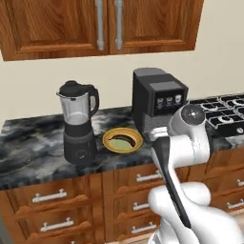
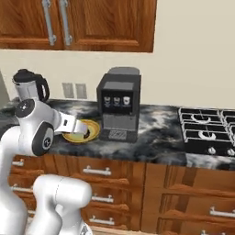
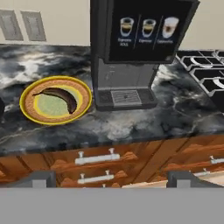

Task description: Pick the banana and orange from the fridge and place them on the plate next to the blender to make a fruit smoothie.

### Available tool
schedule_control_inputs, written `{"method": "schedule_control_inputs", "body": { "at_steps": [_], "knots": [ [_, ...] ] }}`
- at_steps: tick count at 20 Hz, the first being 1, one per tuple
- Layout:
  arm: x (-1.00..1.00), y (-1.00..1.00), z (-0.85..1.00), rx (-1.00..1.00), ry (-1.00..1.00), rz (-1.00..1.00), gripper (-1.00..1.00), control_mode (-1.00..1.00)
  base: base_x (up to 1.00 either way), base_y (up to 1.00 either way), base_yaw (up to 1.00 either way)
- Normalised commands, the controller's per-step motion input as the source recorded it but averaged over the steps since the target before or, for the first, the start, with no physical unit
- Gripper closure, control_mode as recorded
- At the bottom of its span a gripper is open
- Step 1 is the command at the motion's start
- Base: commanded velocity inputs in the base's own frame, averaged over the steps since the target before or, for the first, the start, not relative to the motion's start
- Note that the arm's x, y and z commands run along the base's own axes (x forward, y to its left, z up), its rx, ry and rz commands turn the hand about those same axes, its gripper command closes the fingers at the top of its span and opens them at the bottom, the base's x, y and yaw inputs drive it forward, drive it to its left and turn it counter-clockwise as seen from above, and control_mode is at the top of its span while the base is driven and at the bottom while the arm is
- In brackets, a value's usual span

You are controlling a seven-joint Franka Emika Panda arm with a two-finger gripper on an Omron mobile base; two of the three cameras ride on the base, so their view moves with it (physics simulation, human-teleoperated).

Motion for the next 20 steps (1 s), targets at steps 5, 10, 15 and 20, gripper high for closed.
{"method": "schedule_control_inputs", "body": {
  "at_steps": [5,10,15,20],
  "knots": [
    [0.00,0.00,0.00,0.00,0.00,0.00,-1.00,1.00,0.00,0.00,-0.90],
    [0.00,0.00,0.00,0.00,0.00,0.00,-1.00,1.00,0.00,-0.04,-0.88],
    [0.00,0.00,0.00,0.00,0.00,0.00,-1.00,1.00,0.00,-0.39,-0.85],
    [0.00,0.00,0.00,0.00,0.00,0.00,-1.00,1.00,0.03,-0.57,-0.78]
  ]
}}
